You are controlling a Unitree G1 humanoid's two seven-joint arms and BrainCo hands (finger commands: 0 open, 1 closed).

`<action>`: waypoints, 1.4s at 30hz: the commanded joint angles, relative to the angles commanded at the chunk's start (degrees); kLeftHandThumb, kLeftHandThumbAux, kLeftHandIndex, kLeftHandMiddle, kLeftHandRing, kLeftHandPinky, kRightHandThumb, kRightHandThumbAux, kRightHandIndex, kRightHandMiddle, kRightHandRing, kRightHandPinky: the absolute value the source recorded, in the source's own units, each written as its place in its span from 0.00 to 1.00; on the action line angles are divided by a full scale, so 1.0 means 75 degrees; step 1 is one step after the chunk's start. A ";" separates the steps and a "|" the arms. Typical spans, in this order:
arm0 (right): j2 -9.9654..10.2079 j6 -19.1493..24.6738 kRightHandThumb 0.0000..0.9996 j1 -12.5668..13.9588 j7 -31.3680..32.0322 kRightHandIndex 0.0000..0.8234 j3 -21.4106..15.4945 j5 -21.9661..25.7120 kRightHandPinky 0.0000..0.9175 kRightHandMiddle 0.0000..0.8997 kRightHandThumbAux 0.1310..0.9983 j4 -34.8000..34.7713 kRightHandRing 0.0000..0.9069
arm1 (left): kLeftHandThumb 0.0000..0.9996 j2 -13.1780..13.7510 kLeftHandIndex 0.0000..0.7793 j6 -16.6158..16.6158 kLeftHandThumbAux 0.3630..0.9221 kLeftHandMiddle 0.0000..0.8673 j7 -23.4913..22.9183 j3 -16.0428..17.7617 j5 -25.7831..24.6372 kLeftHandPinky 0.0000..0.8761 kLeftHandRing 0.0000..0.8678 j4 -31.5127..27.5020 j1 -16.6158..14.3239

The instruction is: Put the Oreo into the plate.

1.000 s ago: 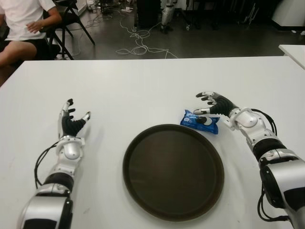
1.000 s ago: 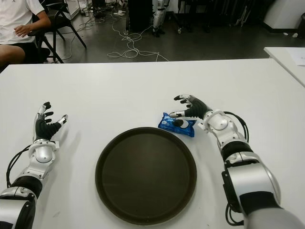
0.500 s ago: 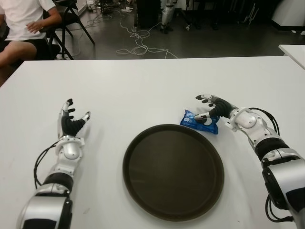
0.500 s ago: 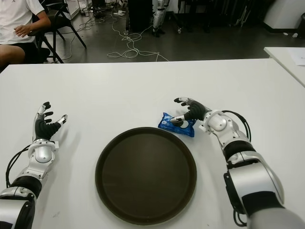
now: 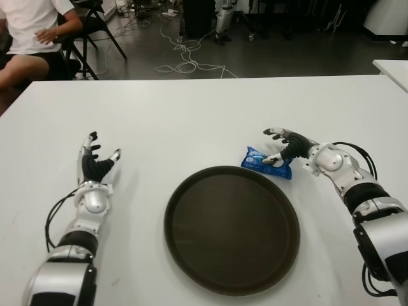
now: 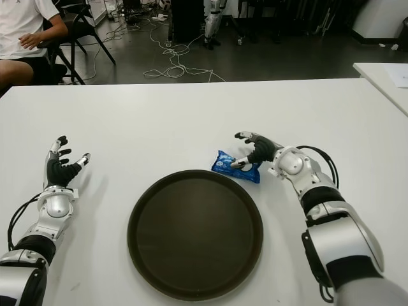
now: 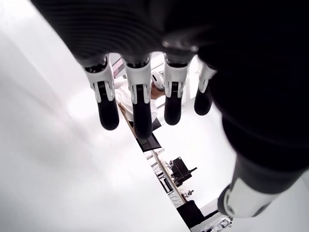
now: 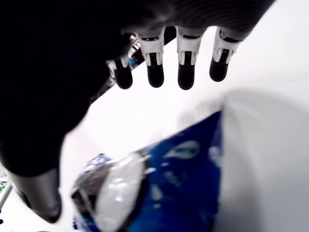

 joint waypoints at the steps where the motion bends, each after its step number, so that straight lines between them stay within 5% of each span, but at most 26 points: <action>1: -0.0001 0.0015 0.00 0.0008 -0.0060 0.12 0.0012 -0.0019 0.05 0.11 0.71 -0.0022 0.09 | 0.23 0.0003 0.11 0.0005 0.65 0.17 0.0012 -0.0007 0.0009 0.25 0.20 0.0004 -0.0003; 16: -0.0080 0.0172 0.00 0.0126 -0.0211 0.12 0.0093 -0.0178 0.10 0.10 0.78 -0.0333 0.10 | 0.24 0.0006 0.11 -0.0030 0.62 0.17 -0.0052 -0.0015 -0.0005 0.30 0.21 -0.0008 -0.0003; 22: -0.0147 0.0483 0.00 0.0151 -0.0482 0.11 0.0389 -0.0549 0.11 0.10 0.75 -0.0545 0.11 | 0.22 0.0009 0.10 0.0007 0.62 0.15 -0.0054 -0.0030 0.0011 0.21 0.18 -0.0033 -0.0004; 42: -0.0274 0.1316 0.00 0.0495 -0.1163 0.11 0.0896 -0.1244 0.11 0.12 0.77 -0.1583 0.12 | 0.22 0.0018 0.10 0.0103 0.64 0.16 -0.0044 -0.0028 0.0004 0.21 0.18 -0.0032 -0.0038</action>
